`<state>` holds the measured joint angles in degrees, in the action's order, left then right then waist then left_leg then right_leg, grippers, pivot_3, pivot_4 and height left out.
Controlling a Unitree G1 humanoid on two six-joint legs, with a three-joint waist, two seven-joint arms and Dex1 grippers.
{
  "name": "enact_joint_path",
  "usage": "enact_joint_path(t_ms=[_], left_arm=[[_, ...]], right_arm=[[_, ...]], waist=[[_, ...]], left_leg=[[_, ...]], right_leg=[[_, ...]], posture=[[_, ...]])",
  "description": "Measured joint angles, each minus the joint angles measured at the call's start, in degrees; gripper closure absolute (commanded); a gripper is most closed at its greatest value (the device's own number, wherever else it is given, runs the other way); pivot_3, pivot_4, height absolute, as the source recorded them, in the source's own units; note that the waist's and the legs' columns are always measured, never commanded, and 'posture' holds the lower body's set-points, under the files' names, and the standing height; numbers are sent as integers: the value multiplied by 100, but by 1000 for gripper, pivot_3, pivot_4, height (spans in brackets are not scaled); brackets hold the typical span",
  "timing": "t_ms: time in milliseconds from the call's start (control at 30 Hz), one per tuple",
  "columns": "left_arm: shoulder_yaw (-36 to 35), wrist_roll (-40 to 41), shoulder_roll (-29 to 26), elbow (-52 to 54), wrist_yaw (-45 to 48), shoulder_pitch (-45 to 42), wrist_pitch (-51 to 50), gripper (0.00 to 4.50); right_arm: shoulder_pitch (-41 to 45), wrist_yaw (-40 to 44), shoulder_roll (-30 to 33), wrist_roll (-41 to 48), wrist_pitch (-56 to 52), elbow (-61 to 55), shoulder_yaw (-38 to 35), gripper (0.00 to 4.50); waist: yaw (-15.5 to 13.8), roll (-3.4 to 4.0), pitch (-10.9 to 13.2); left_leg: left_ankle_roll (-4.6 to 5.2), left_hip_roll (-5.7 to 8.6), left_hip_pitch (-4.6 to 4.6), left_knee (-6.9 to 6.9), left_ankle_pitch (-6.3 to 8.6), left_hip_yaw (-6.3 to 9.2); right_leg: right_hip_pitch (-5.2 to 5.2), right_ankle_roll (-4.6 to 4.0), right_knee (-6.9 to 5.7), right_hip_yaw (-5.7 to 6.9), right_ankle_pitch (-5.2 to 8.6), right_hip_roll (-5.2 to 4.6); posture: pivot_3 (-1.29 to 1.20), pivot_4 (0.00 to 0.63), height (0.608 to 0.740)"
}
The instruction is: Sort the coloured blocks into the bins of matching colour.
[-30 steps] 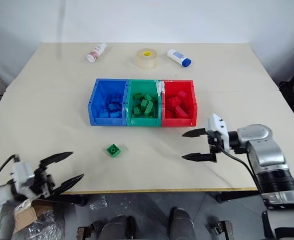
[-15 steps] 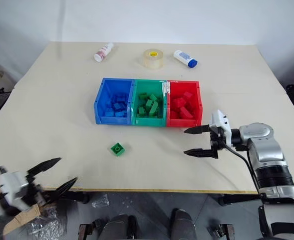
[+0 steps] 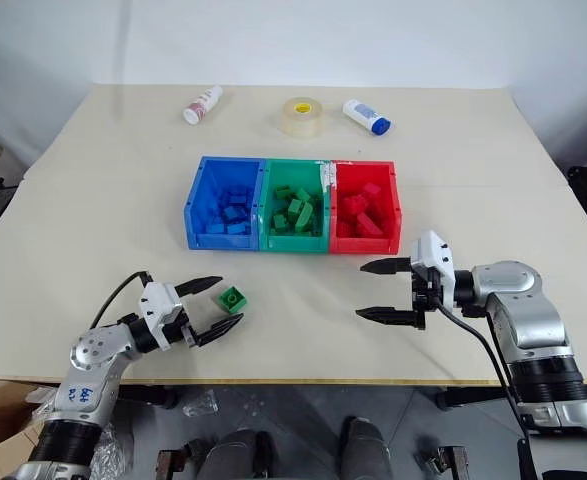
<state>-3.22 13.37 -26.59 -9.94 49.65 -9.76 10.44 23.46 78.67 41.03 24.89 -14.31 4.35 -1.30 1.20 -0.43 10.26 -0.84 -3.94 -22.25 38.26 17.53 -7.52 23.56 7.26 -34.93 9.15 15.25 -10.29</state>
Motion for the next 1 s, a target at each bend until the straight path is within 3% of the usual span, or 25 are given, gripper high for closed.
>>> enact_joint_path(t_ms=[233, 400, 567, 833, 1000], left_arm=[[171, -11, 54, -224, 104, -286, 2, 3065], [338, -5, 178, -250, 144, -562, -148, 3059], [376, -7, 408, -524, -33, -1812, -241, 3059], [451, -237, 1054, -2456, -325, -3798, -78, 3059], [599, -553, 1223, -3763, -178, -4680, 390, 1437]], right_arm=[[-479, -275, 121, 153, -138, -430, -369, 0], [-687, -463, 142, 226, -193, -641, -549, 0], [-840, -660, 154, 238, -195, -754, -663, 0], [-1173, -1054, 139, 342, -198, -1100, -825, 0], [-1316, -1280, 137, 359, -198, -1262, -873, 0]], waist=[[-119, 6, -3], [-133, 3, -1], [-135, -1, 1], [-120, -9, 5], [-116, -12, 6]], left_leg=[[1, 0, 0, 5, 0, 1], [3, 2, -8, 8, 1, 3], [3, 3, -13, 16, 1, 7], [5, 9, -16, 13, 1, 3], [6, 11, -17, 2, 1, 2]], right_leg=[[-2, 0, -1, -1, 0, -1], [0, 3, 3, 1, -2, -1], [-2, 7, 4, 4, -4, 0], [-6, 21, 30, 3, -11, 2], [-6, 25, 43, 3, -13, 2]], posture=[[0, 150, 740], [0, 150, 740], [0, 150, 740], [0, 150, 740], [0, 150, 740]])
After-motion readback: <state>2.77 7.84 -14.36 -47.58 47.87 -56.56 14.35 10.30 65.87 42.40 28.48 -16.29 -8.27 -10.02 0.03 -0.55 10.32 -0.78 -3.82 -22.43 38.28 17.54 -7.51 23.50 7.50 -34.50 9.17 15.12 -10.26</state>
